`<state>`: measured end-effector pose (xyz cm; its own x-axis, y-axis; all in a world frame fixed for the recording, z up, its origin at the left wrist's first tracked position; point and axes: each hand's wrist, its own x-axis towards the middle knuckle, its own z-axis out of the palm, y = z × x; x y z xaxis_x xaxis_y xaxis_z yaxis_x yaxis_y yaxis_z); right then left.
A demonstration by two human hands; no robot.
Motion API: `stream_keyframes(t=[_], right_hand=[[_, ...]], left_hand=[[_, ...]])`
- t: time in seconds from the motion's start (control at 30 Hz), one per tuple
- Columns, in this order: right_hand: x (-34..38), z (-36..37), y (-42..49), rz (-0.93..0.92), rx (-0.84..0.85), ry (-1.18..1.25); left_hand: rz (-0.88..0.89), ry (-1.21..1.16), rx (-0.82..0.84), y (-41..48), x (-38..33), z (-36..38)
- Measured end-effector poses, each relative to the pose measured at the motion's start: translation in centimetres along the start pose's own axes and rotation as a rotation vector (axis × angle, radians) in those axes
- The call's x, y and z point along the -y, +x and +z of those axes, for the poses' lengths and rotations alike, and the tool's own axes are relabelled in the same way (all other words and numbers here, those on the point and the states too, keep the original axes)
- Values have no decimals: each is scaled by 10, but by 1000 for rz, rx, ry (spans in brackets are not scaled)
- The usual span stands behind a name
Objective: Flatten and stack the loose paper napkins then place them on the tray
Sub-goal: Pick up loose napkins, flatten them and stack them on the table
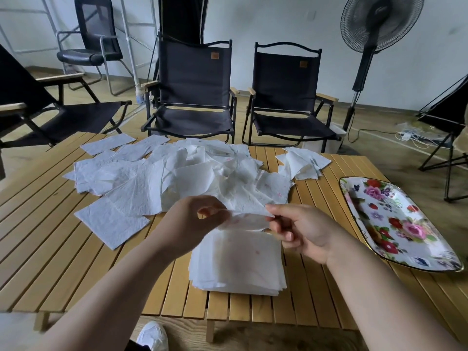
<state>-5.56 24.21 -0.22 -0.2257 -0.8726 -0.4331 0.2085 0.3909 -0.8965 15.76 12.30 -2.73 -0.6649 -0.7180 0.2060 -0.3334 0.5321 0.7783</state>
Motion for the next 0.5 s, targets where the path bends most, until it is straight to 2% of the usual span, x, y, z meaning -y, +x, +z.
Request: stream_keyframes(t=[0.1,0.17,0.27,0.33,0.43,0.5], right_hand=[[2,2,1,23,38,137],[3,5,0,34,67,202],[5,8,-2,46,97,298],[6,9,-3,64,99,368],[6,10,-2,75,83,443],[5,11,-2,82,92,480]], left_hand=[[-57,-123,62,-2,-5,0],[-66,-103,111,-4,-9,4],[25,53,17,-3,-9,13],[21,32,-32,-2,-11,13],[-4,-109,59,-3,-15,13],[21,-19,92,-5,-16,18]])
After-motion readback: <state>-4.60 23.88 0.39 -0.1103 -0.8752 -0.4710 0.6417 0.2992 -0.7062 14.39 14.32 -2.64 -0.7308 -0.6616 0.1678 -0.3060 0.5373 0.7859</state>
